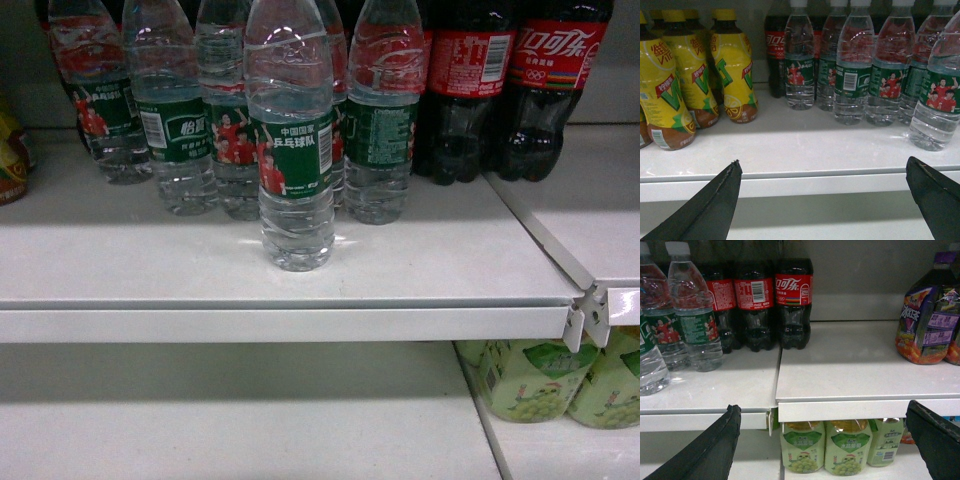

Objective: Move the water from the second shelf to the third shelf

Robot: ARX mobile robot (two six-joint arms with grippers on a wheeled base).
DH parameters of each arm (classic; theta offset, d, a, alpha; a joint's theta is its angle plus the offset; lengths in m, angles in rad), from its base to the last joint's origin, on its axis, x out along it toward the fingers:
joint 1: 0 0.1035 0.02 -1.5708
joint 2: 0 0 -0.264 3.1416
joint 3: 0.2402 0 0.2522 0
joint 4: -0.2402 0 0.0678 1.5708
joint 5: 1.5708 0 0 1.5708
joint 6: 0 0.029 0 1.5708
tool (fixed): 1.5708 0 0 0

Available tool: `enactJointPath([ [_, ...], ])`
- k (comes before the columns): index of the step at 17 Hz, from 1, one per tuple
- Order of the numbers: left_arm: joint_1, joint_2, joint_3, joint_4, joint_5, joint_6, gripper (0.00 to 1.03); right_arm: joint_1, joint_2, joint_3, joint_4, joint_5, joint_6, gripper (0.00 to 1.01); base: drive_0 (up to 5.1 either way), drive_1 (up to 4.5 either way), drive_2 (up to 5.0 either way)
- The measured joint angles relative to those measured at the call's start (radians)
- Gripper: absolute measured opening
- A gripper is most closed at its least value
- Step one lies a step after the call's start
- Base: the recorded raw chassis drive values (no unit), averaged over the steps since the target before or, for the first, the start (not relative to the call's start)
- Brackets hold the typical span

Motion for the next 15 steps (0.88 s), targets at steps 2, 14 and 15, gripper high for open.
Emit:
enactJointPath([
  [2, 0.000, 0.000, 0.000, 0.000, 0.000, 0.000, 0.98, 0.000, 0.000, 0.000, 0.000, 0.000, 0.000, 0.98, 0.0, 0.00, 0.0],
  [14, 0.000, 0.000, 0.000, 0.000, 0.000, 0.000, 0.98, -0.209, 0.578, 0.258, 0.428, -0.265, 0.166, 0.98, 0.0, 0.00, 0.0],
  [15, 0.000, 0.000, 0.000, 0.000, 0.000, 0.000, 0.98, -0.202, 0.620, 0.275, 0.458, -0.263, 0.163, 0.98, 0.0, 0.00, 0.0],
])
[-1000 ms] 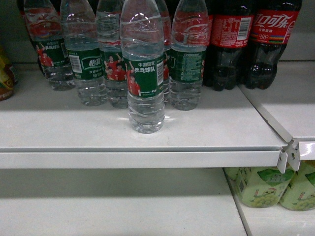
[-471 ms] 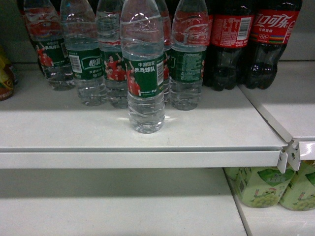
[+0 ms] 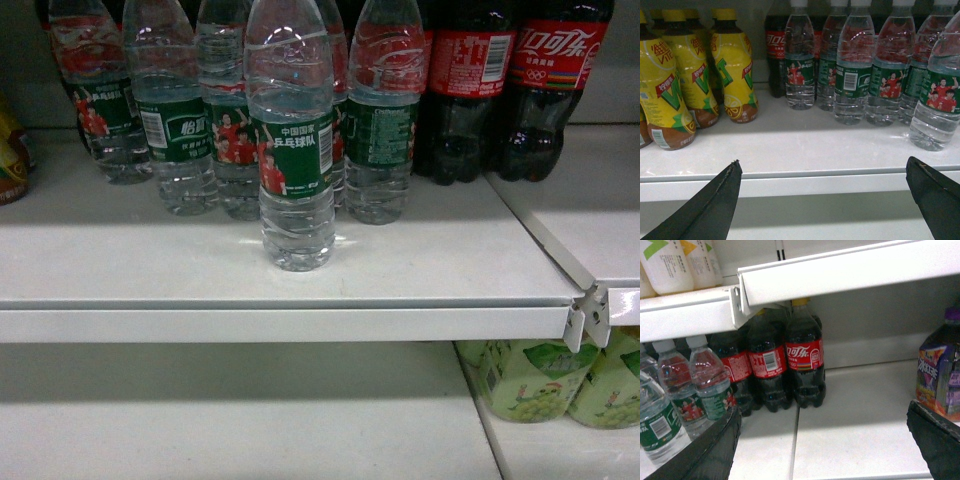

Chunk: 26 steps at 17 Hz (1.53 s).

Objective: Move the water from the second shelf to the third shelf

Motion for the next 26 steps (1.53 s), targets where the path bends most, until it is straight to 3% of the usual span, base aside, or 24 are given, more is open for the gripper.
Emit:
enactJointPath([
  [2, 0.000, 0.000, 0.000, 0.000, 0.000, 0.000, 0.98, 0.037, 0.081, 0.014, 0.044, 0.010, -0.002, 0.98, 0.0, 0.00, 0.0],
  [4, 0.000, 0.000, 0.000, 0.000, 0.000, 0.000, 0.98, 0.151, 0.171, 0.013, 0.106, 0.051, -0.008, 0.98, 0.0, 0.00, 0.0],
  [6, 0.000, 0.000, 0.000, 0.000, 0.000, 0.000, 0.98, 0.235, 0.244, 0.013, 0.174, 0.079, -0.009, 0.98, 0.0, 0.00, 0.0],
  [11, 0.000, 0.000, 0.000, 0.000, 0.000, 0.000, 0.98, 0.565, 0.614, 0.096, 0.374, 0.190, -0.029, 0.98, 0.0, 0.00, 0.0],
  [13, 0.000, 0.000, 0.000, 0.000, 0.000, 0.000, 0.98, 0.651, 0.705, 0.125, 0.409, 0.220, -0.036, 0.98, 0.0, 0.00, 0.0],
  [18, 0.000, 0.000, 0.000, 0.000, 0.000, 0.000, 0.98, 0.767, 0.847, 0.207, 0.425, 0.241, -0.039, 0.98, 0.0, 0.00, 0.0],
  [21, 0.000, 0.000, 0.000, 0.000, 0.000, 0.000, 0.98, 0.807, 0.901, 0.254, 0.411, 0.242, -0.034, 0.98, 0.0, 0.00, 0.0],
  [26, 0.000, 0.000, 0.000, 0.000, 0.000, 0.000, 0.98, 0.840, 1.033, 0.404, 0.325, 0.290, -0.027, 0.98, 0.0, 0.00, 0.0],
])
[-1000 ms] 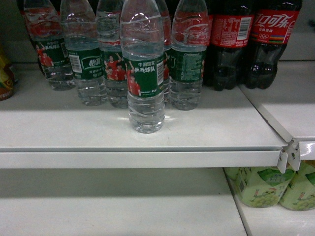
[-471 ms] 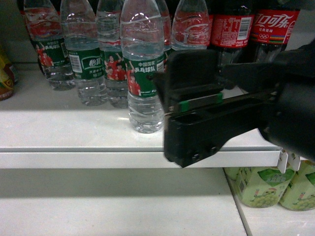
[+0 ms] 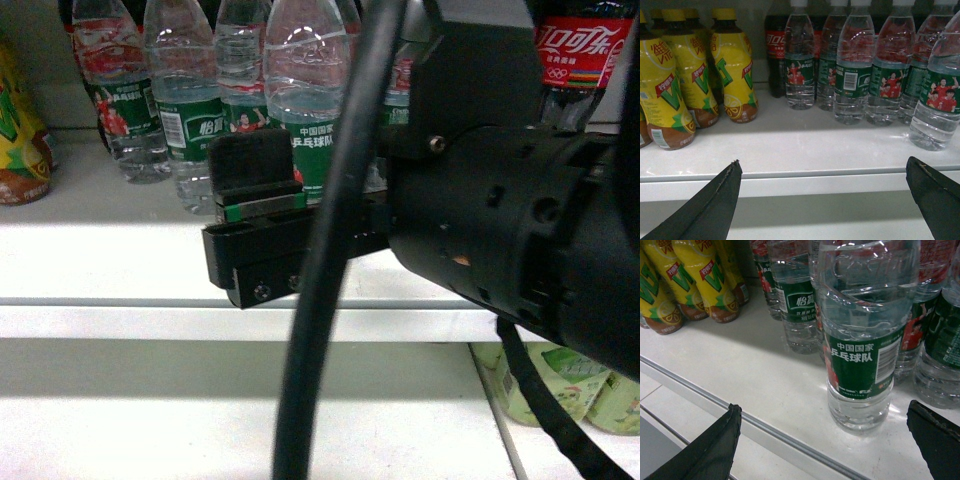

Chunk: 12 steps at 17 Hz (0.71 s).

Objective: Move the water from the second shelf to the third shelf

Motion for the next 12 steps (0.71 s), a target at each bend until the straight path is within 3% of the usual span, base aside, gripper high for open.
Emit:
enactJointPath([
  [6, 0.000, 0.000, 0.000, 0.000, 0.000, 0.000, 0.98, -0.011, 0.108, 0.150, -0.055, 0.014, -0.006, 0.98, 0.0, 0.00, 0.0],
  [12, 0.000, 0.000, 0.000, 0.000, 0.000, 0.000, 0.98, -0.028, 0.214, 0.279, -0.113, 0.100, -0.029, 0.98, 0.0, 0.00, 0.0],
])
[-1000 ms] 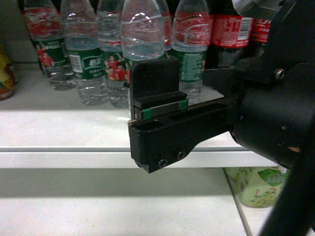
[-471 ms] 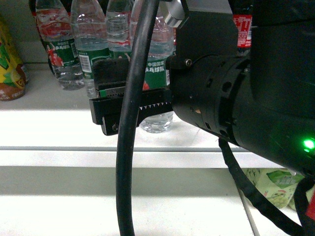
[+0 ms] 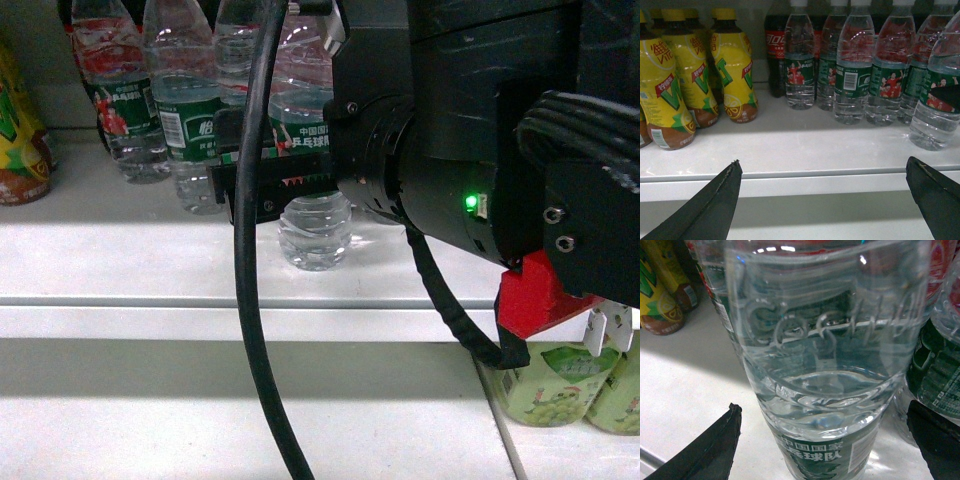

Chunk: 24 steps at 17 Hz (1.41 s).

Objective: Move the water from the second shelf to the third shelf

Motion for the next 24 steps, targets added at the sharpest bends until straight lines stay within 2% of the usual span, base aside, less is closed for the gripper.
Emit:
enactJointPath([
  [6, 0.000, 0.000, 0.000, 0.000, 0.000, 0.000, 0.98, 0.020, 0.067, 0.087, -0.021, 0.071, 0.000, 0.98, 0.0, 0.00, 0.0],
  [7, 0.000, 0.000, 0.000, 0.000, 0.000, 0.000, 0.98, 0.020, 0.073, 0.093, -0.026, 0.084, 0.000, 0.95, 0.0, 0.00, 0.0],
  [8, 0.000, 0.000, 0.000, 0.000, 0.000, 0.000, 0.98, 0.020, 0.073, 0.093, -0.030, 0.087, 0.000, 0.87, 0.0, 0.00, 0.0],
  [9, 0.000, 0.000, 0.000, 0.000, 0.000, 0.000, 0.98, 0.020, 0.073, 0.093, -0.030, 0.090, 0.000, 0.73, 0.0, 0.00, 0.0],
  [11, 0.000, 0.000, 0.000, 0.000, 0.000, 0.000, 0.98, 0.020, 0.073, 0.093, -0.030, 0.094, 0.003, 0.60, 0.0, 0.00, 0.0],
  [15, 0.000, 0.000, 0.000, 0.000, 0.000, 0.000, 0.98, 0.020, 0.071, 0.093, -0.029, 0.095, 0.007, 0.42, 0.0, 0.00, 0.0],
  [20, 0.000, 0.000, 0.000, 0.000, 0.000, 0.000, 0.98, 0.021, 0.005, 0.017, -0.022, 0.072, 0.006, 0.40, 0.0, 0.00, 0.0],
  [23, 0.000, 0.000, 0.000, 0.000, 0.000, 0.000, 0.98, 0.008, -0.090, -0.101, -0.008, 0.046, 0.006, 0.40, 0.0, 0.00, 0.0],
  [24, 0.000, 0.000, 0.000, 0.000, 0.000, 0.000, 0.98, -0.013, -0.151, -0.181, 0.010, 0.019, 0.003, 0.40, 0.0, 0.00, 0.0],
])
